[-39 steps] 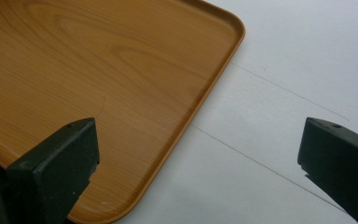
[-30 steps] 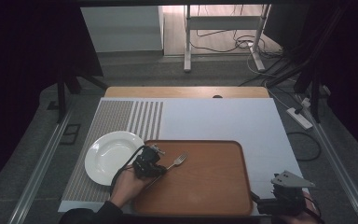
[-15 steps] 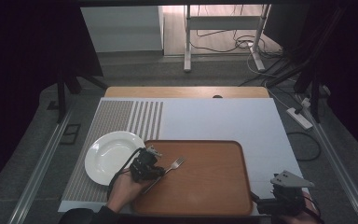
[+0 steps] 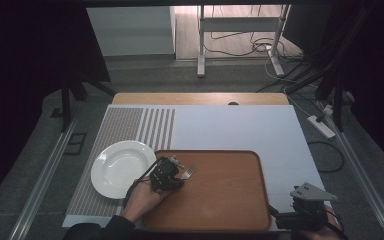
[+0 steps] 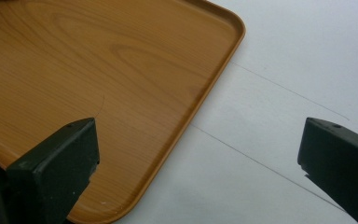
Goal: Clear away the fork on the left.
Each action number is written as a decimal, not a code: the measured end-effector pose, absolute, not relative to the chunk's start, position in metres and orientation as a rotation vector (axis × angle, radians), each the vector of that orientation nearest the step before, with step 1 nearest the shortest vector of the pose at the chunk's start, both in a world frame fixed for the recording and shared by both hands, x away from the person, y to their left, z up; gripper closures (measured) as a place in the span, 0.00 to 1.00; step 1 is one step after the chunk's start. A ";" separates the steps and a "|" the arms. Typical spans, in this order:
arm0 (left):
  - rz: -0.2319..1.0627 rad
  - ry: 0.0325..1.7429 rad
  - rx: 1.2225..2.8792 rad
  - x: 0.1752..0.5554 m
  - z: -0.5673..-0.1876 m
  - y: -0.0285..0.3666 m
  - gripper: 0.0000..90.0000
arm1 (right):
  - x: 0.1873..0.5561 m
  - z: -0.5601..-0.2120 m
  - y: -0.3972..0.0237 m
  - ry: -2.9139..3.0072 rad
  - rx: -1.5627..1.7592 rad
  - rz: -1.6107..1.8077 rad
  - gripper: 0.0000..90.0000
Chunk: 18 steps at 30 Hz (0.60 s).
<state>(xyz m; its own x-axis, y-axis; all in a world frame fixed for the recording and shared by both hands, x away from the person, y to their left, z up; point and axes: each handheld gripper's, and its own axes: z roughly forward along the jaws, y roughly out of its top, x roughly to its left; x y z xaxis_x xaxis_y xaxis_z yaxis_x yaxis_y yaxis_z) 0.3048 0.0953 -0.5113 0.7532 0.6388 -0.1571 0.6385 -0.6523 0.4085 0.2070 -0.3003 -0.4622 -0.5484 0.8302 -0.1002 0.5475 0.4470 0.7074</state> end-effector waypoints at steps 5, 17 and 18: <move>0.009 1.020 2.496 0.308 -0.512 0.107 0.99 | 0.207 -0.462 -0.300 2.264 1.160 0.874 0.00; 0.038 1.115 2.482 0.313 -0.512 0.129 0.99 | 0.207 -0.462 -0.300 2.262 1.157 0.876 0.00; 0.037 1.120 2.483 0.313 -0.512 0.131 0.99 | 0.207 -0.462 -0.300 2.261 1.157 0.876 0.00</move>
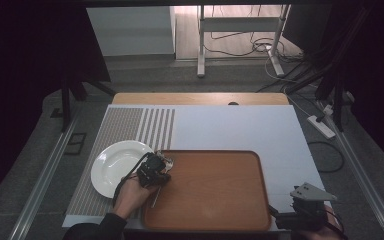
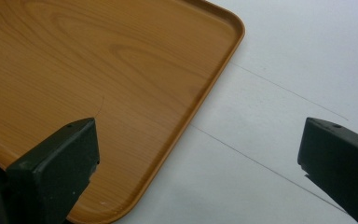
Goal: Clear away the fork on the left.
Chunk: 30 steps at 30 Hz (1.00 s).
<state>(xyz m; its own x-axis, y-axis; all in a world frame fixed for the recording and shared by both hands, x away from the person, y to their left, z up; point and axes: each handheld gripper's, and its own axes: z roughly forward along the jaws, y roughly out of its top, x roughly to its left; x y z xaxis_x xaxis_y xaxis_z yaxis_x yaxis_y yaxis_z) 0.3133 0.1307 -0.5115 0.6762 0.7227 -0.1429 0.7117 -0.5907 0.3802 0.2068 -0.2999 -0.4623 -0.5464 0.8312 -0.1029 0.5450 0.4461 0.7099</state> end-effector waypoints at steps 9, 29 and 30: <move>0.034 1.164 2.472 0.314 -0.512 0.139 0.99 | 0.207 -0.462 -0.300 2.262 1.156 0.876 0.00; 0.062 1.011 2.360 0.305 -0.495 0.146 0.65 | 0.207 -0.462 -0.299 2.265 1.153 0.874 0.00; 0.072 1.007 2.356 0.304 -0.494 0.147 0.62 | 0.207 -0.462 -0.299 2.265 1.154 0.874 0.00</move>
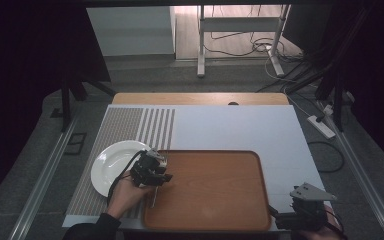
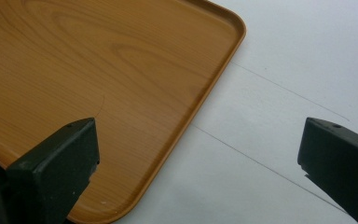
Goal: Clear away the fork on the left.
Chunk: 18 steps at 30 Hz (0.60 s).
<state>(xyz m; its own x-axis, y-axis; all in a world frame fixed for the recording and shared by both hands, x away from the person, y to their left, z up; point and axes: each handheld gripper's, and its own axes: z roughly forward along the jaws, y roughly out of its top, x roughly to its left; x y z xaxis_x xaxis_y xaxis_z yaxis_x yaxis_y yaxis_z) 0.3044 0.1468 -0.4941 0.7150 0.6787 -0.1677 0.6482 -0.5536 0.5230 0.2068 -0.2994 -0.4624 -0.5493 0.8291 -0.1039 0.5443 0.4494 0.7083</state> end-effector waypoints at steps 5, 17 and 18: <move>0.115 0.987 2.325 0.301 -0.491 0.151 0.45 | 0.207 -0.462 -0.300 2.268 1.156 0.875 0.00; 0.160 0.977 2.238 0.292 -0.482 0.164 0.09 | 0.207 -0.462 -0.300 2.269 1.157 0.877 0.00; 0.163 0.977 2.230 0.292 -0.482 0.165 0.07 | 0.207 -0.462 -0.300 2.269 1.158 0.876 0.00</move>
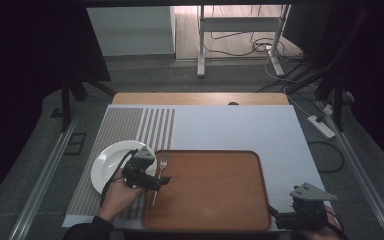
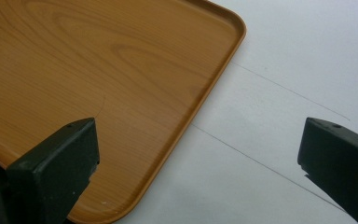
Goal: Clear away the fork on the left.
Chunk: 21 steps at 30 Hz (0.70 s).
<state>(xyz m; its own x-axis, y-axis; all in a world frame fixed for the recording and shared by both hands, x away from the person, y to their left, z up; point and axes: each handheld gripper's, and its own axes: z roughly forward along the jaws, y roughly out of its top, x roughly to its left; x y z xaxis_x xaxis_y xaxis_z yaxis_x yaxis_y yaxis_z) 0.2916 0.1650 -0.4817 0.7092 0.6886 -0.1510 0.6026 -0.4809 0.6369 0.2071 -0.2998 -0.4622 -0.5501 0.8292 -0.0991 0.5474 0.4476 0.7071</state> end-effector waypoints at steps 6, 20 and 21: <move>0.178 0.990 2.207 0.289 -0.482 0.173 0.01 | 0.207 -0.462 -0.300 2.269 1.159 0.876 0.00; 0.209 1.055 2.155 0.276 -0.480 0.195 0.00 | 0.207 -0.462 -0.299 2.268 1.160 0.873 0.00; 0.214 1.058 2.149 0.274 -0.480 0.197 0.00 | 0.207 -0.462 -0.300 2.268 1.161 0.873 0.00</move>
